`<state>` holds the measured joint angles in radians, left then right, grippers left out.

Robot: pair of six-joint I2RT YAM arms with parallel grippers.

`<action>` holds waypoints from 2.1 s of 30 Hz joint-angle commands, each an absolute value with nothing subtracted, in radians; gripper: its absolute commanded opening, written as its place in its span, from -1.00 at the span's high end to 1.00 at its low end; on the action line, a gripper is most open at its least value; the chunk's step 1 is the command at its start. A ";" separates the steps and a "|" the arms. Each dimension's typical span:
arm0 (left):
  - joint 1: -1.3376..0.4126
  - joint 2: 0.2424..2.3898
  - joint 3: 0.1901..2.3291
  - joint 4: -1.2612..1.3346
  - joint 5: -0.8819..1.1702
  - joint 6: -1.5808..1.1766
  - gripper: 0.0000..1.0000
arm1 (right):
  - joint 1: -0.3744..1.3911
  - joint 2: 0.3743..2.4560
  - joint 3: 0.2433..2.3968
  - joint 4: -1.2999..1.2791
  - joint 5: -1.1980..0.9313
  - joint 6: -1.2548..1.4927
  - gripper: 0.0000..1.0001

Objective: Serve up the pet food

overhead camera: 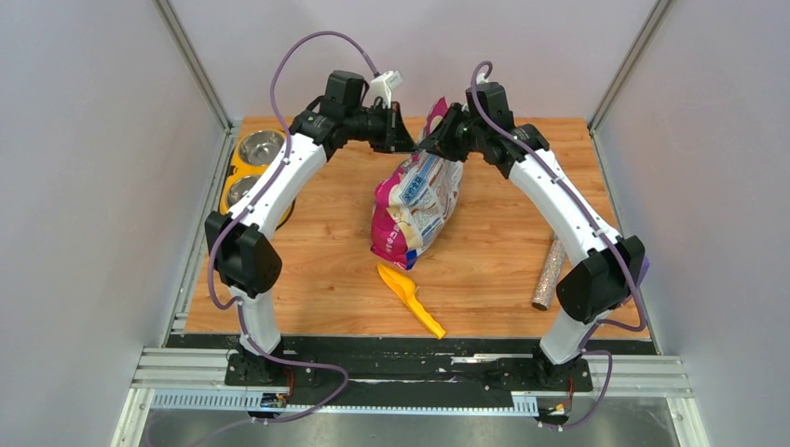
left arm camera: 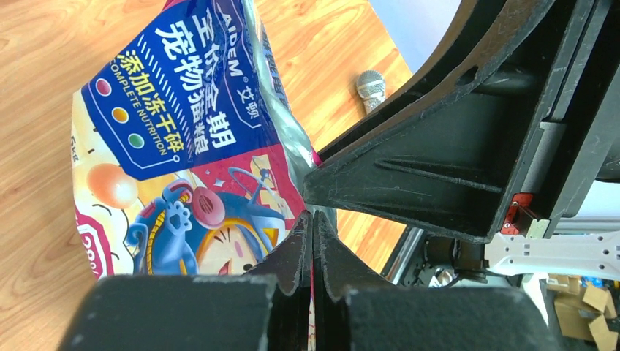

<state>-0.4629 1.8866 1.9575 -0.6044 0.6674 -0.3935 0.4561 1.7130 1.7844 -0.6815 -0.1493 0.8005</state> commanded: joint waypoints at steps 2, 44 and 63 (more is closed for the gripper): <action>-0.471 1.890 2.001 -0.623 0.660 -0.387 1.00 | 0.465 1.752 1.809 -0.732 -0.128 0.823 0.70; -0.422 1.786 1.958 -0.552 0.596 -0.377 0.12 | 0.475 1.733 1.887 -0.859 -0.023 0.741 1.00; -0.431 1.840 1.947 -0.556 0.616 -0.260 -0.40 | 0.472 1.797 1.927 -0.859 -0.082 0.779 0.84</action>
